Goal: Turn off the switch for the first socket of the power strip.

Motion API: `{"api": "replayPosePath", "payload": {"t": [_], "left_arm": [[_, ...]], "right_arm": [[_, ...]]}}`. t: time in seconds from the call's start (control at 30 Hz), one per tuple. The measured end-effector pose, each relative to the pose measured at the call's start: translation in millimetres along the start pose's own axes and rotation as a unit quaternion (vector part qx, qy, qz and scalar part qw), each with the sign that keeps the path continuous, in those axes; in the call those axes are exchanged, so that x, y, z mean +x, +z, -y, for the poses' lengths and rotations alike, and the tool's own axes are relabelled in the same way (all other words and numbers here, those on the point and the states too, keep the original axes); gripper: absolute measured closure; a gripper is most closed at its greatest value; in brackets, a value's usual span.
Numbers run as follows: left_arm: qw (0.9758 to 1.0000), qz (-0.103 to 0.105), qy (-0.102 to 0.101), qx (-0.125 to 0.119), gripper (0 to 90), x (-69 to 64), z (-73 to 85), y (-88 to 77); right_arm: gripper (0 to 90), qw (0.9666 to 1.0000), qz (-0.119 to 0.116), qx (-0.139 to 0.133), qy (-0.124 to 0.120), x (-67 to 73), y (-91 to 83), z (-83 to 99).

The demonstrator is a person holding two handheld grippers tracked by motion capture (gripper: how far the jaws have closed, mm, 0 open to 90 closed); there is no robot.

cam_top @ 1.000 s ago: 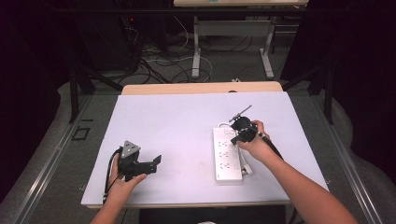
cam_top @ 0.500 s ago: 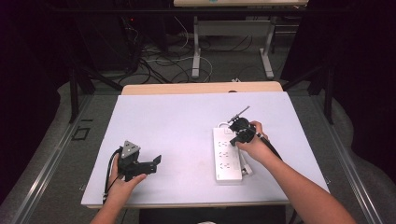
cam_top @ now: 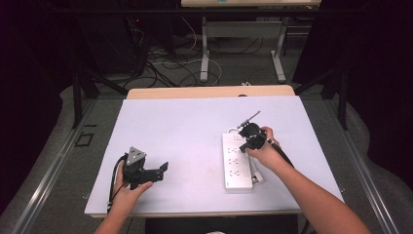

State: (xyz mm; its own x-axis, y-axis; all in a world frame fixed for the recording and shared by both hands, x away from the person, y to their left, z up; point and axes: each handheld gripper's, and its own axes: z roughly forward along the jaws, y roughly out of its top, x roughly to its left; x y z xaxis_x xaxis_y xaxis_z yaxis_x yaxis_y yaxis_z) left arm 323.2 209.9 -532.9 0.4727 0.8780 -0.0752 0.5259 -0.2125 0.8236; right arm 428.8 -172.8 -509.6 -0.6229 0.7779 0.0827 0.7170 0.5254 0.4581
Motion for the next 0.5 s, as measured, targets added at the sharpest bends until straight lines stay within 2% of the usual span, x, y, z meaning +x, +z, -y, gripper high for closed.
{"api": "replayPosePath", "payload": {"t": [0.13,0.17,0.5], "left_arm": [[1.0,0.0,0.0,0.0,4.4,0.0,0.0,-0.1],[1.0,0.0,0.0,-0.001,4.5,0.0,0.0,-0.1],[1.0,0.001,-0.003,-0.001,4.5,-0.4,0.1,-0.1]], "right_arm": [[90.0,1.0,0.003,0.009,-0.001,0.0,-1.2,-0.5],[90.0,1.0,0.001,-0.003,0.0,0.1,0.5,0.2],[90.0,1.0,0.001,-0.001,0.0,0.1,-0.1,0.5]]}}
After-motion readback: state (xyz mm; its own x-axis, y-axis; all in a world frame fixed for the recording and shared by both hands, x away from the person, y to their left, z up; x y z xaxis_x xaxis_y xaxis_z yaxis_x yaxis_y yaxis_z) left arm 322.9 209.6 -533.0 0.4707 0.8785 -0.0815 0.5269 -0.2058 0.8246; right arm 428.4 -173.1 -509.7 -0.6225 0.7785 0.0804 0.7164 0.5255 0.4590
